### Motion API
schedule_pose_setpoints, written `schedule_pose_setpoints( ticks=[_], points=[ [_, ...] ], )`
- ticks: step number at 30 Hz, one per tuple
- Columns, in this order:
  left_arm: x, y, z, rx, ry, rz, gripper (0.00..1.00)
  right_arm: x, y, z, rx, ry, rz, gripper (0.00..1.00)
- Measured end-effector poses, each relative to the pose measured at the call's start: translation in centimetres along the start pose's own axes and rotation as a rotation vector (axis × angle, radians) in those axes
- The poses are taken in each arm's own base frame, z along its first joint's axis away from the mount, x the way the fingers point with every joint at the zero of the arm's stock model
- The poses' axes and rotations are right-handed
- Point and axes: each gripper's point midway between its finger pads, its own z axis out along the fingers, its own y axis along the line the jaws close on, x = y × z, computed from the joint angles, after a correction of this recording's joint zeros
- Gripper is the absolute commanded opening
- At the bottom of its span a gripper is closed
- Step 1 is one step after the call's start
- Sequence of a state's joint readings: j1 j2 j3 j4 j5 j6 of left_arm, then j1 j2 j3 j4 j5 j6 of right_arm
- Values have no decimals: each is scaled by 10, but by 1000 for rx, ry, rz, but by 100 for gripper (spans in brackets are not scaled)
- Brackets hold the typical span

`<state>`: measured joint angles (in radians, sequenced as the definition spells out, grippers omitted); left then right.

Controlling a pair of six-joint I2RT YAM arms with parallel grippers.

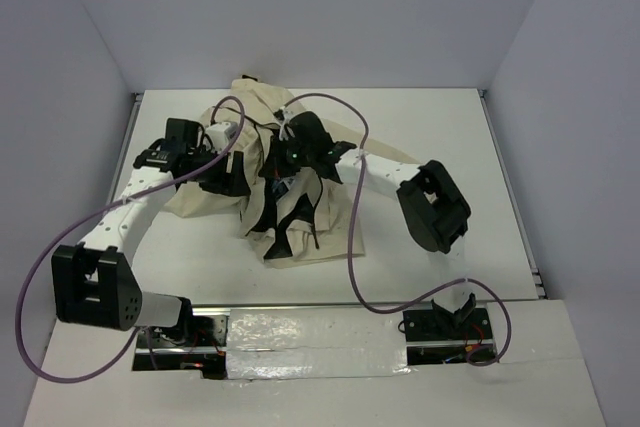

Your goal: Zip up the jacket

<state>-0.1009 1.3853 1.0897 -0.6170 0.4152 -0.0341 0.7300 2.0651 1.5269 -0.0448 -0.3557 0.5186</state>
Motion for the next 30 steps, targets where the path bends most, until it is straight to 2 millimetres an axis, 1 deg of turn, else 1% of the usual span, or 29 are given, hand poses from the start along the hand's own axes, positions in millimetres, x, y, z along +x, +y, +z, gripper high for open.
schedule_pose_setpoints(
  ticks=[2, 3, 5, 6, 9, 11, 12, 14, 19, 21, 22, 23, 24, 25, 26, 27, 28, 29, 30],
  points=[
    [-5, -12, -10, 51, -36, 31, 78, -14, 24, -15, -85, -51, -36, 0],
    [-7, -17, -14, 72, -52, 53, 82, -21, 37, -23, -130, -75, -55, 0],
    [-8, -25, -20, 102, -82, 82, 86, -31, 58, -37, -213, -118, -85, 0],
    [-7, -28, -22, 114, -94, 101, 89, -35, 68, -43, -252, -137, -100, 0],
    [5, -33, -21, 152, -100, 118, 93, -42, 91, -58, -352, -171, -136, 0],
    [11, -35, -16, 178, -97, 123, 94, -44, 99, -62, -395, -182, -153, 0],
    [14, -37, -14, 197, -97, 122, 98, -45, 103, -64, -411, -185, -157, 0],
    [19, -41, -9, 234, -96, 111, 99, -46, 107, -66, -433, -185, -159, 0],
    [24, -48, -3, 287, -104, 80, 96, -49, 114, -69, -462, -193, -131, 0],
    [26, -51, -3, 309, -101, 78, 86, -51, 113, -69, -452, -200, -111, 0],
    [26, -53, -4, 319, -102, 80, 77, -52, 112, -68, -447, -203, -98, 0],
    [26, -55, -5, 325, -103, 83, 55, -53, 112, -68, -442, -207, -87, 0],
    [26, -56, -7, 328, -106, 85, 42, -55, 112, -68, -440, -211, -79, 0],
    [27, -56, -8, 329, -110, 95, 21, -56, 112, -68, -439, -218, -70, 0],
    [27, -57, -10, 327, -119, 105, 13, -57, 113, -68, -441, -221, -67, 0],
    [27, -57, -11, 325, -123, 118, 7, -58, 114, -69, -443, -222, -64, 14],
    [27, -57, -12, 323, -126, 124, 2, -58, 114, -69, -447, -221, -59, 26],
    [27, -57, -12, 323, -129, 129, 0, -59, 115, -69, -453, -218, -61, 37],
    [28, -58, -13, 325, -126, 133, 0, -59, 115, -70, -460, -217, -66, 50]
  ],
)
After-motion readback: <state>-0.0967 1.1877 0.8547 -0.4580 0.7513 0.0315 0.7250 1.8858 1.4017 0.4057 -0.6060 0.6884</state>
